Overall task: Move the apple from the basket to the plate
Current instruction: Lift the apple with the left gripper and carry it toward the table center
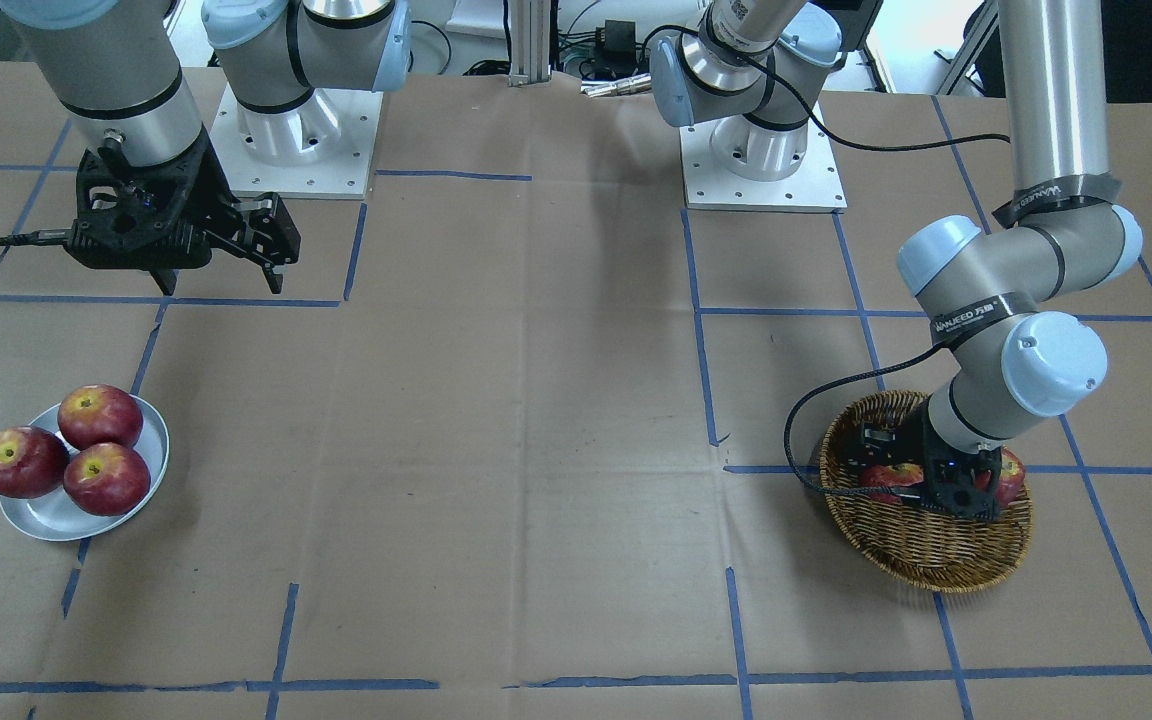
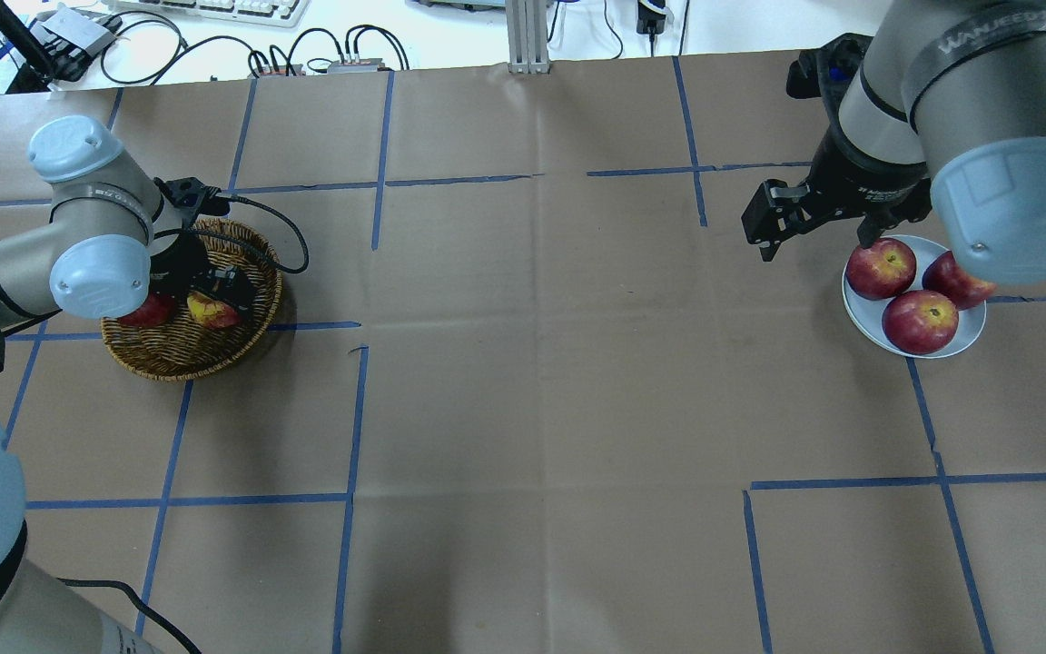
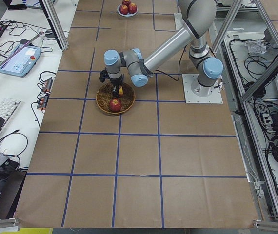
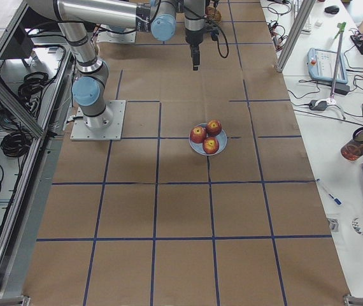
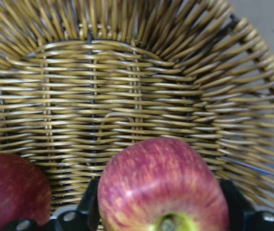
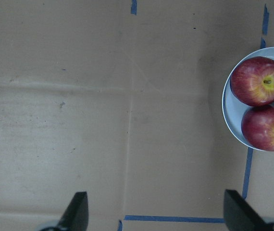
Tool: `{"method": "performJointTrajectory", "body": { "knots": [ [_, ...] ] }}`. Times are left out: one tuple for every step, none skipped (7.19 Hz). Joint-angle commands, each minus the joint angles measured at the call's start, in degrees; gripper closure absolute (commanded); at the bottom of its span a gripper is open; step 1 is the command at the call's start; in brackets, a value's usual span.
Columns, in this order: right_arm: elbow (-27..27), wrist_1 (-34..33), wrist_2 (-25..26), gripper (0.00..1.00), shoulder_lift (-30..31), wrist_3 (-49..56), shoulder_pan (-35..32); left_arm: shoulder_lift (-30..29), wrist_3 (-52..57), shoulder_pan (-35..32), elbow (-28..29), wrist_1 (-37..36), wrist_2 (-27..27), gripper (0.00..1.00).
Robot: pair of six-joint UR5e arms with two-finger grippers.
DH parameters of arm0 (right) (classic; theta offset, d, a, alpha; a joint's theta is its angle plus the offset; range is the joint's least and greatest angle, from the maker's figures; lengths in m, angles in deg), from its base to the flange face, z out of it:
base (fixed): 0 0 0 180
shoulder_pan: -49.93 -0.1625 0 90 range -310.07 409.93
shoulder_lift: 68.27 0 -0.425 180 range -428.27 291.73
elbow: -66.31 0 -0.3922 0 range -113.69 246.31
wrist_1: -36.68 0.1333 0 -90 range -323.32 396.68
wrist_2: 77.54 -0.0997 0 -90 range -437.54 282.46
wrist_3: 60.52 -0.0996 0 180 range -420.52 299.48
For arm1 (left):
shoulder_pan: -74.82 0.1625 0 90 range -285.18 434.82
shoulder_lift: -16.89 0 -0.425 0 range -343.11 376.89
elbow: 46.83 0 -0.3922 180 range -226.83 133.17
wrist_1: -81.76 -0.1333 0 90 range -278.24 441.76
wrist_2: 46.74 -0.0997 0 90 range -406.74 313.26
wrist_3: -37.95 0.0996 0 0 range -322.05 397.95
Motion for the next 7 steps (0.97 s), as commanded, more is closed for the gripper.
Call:
{"method": "performJointTrajectory", "body": {
  "knots": [
    [0.9,-1.3,-0.1,0.00,0.0,0.2,0.1,0.7,-0.4,-0.1,1.1,-0.1,-0.3,0.48],
    [0.9,-2.2,0.0,0.00,0.0,0.2,0.0,2.6,-1.7,-1.4,3.7,1.8,-0.6,0.48],
    [0.9,-2.2,0.0,0.00,0.1,0.3,0.0,4.3,-6.4,-3.0,7.5,8.2,-0.5,0.48],
    [0.8,-2.2,0.0,0.00,0.1,0.3,0.0,5.1,-12.9,-7.8,11.6,13.6,-0.5,0.48],
    [0.8,-2.2,-0.1,0.00,0.1,0.3,0.0,4.2,-19.7,-13.0,13.9,14.3,-0.4,0.47],
    [0.8,-2.2,0.0,0.00,0.1,0.3,0.1,3.8,-28.7,-19.0,15.1,14.3,-0.3,0.47],
    [0.8,-2.2,0.0,0.00,0.1,0.3,0.1,2.2,-35.1,-24.5,14.8,13.4,0.0,0.47]
  ]
}}
